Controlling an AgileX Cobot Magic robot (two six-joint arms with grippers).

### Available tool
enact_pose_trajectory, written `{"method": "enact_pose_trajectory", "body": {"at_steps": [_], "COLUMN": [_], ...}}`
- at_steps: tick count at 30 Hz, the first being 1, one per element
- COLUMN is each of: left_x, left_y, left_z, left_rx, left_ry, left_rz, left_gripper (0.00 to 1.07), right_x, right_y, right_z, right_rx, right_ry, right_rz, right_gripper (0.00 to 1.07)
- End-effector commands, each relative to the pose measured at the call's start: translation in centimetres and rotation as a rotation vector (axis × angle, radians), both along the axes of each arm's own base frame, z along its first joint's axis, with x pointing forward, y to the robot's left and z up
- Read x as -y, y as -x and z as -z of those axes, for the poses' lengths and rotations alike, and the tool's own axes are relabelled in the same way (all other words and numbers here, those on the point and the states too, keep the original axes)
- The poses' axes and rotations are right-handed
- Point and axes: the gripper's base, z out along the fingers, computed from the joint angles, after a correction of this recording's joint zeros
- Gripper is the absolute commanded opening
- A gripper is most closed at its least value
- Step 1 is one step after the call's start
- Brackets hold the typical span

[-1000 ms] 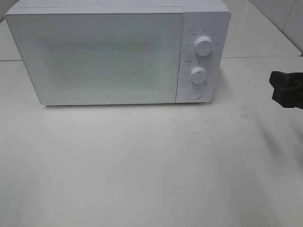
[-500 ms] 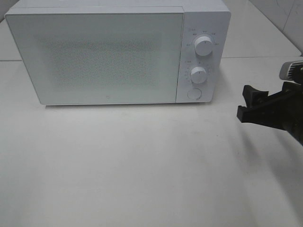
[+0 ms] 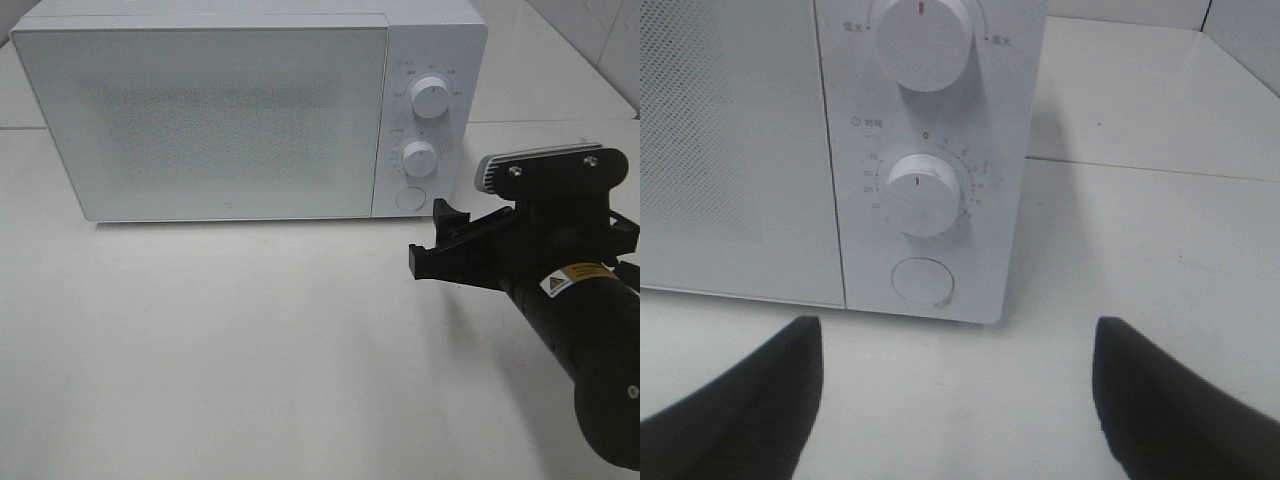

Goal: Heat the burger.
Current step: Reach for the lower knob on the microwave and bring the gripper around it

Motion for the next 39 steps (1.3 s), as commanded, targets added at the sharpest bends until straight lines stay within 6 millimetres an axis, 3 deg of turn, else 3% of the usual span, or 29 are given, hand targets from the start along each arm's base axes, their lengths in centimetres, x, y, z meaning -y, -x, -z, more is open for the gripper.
{"method": "enact_pose_trajectory", "body": {"at_steps": [1, 14, 29, 39], "left_x": [0.0, 0.0, 0.0, 0.0], "left_y": [0.3, 0.3, 0.3, 0.2], "left_z": [0.0, 0.0, 0.0, 0.0], "left_rx": [0.035, 0.035, 0.035, 0.031], "left_ry": [0.005, 0.005, 0.005, 0.005], "left_rz": [-0.007, -0.007, -0.007, -0.007], "left_gripper": [1.0, 1.0, 1.0, 1.0], "right_x": [-1.1, -2.2, -2.5, -3.5], "right_y": [-0.7, -1.8, -5.6, -7.2], "right_z": [-0.5, -0.6, 0.9, 1.7], "right_rx": [0.048, 0.071, 0.066, 0.063], "right_ry": [0.032, 0.014, 0.005, 0.005], "right_rz": [0.009, 0.015, 0.062, 0.049], "right_gripper": [0.72, 0.72, 0.72, 0.72]}}
